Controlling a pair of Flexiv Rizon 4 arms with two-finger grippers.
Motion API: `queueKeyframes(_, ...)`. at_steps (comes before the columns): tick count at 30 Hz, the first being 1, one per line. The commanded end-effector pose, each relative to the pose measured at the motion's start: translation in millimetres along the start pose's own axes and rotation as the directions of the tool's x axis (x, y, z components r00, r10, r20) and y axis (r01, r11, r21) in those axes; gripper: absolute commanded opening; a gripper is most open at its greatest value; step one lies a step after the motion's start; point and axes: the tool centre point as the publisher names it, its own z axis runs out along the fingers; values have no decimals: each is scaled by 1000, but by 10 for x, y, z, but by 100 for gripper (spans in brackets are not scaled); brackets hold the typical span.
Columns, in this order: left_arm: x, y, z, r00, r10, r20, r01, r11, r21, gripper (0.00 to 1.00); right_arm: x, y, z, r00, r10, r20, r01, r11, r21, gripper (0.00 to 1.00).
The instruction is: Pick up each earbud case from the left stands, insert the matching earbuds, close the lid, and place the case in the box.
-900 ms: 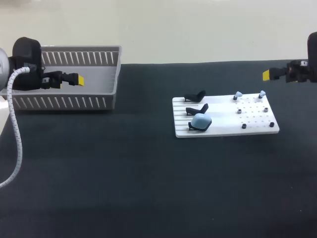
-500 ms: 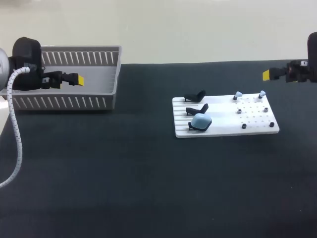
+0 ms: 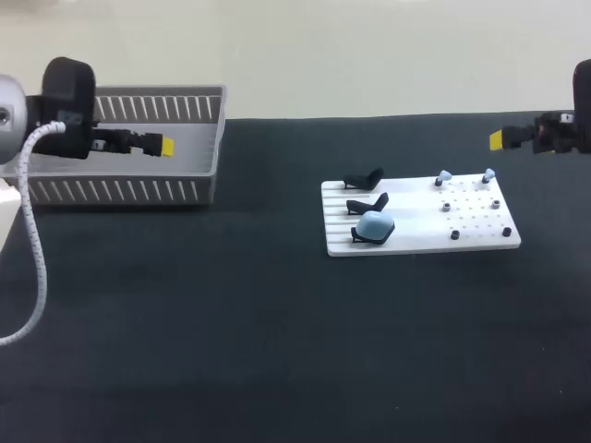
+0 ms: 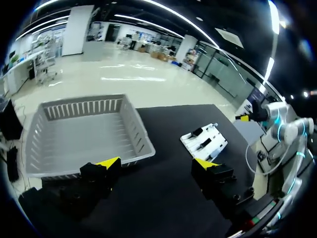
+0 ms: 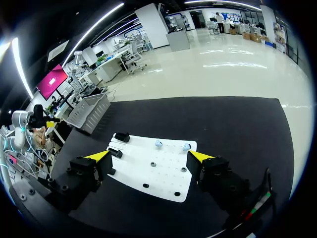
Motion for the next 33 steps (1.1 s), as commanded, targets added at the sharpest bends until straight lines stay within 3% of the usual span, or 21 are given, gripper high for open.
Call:
queueKeyframes(1,85,-53,-47,992,99,83,-114,974,196,100,1,0,-3,1000,-1,0,1,1000,1,100)
queueKeyframes(8,120,-312,14,948,288,132,-316,898,307,100,1,0,-3,1000,-1,0,1,1000,1,100)
queueKeyframes(12,123,-435,34,914,370,169,-406,831,379,100,1,0,-3,1000,-1,0,1,1000,1,100)
queueKeyframes(20,48,-693,65,821,509,259,-566,665,487,100,1,0,-3,1000,-1,0,1,1000,1,100)
queueKeyframes(33,48,-693,65,821,509,259,-566,665,487,100,1,0,-3,1000,-1,0,1,1000,1,100)
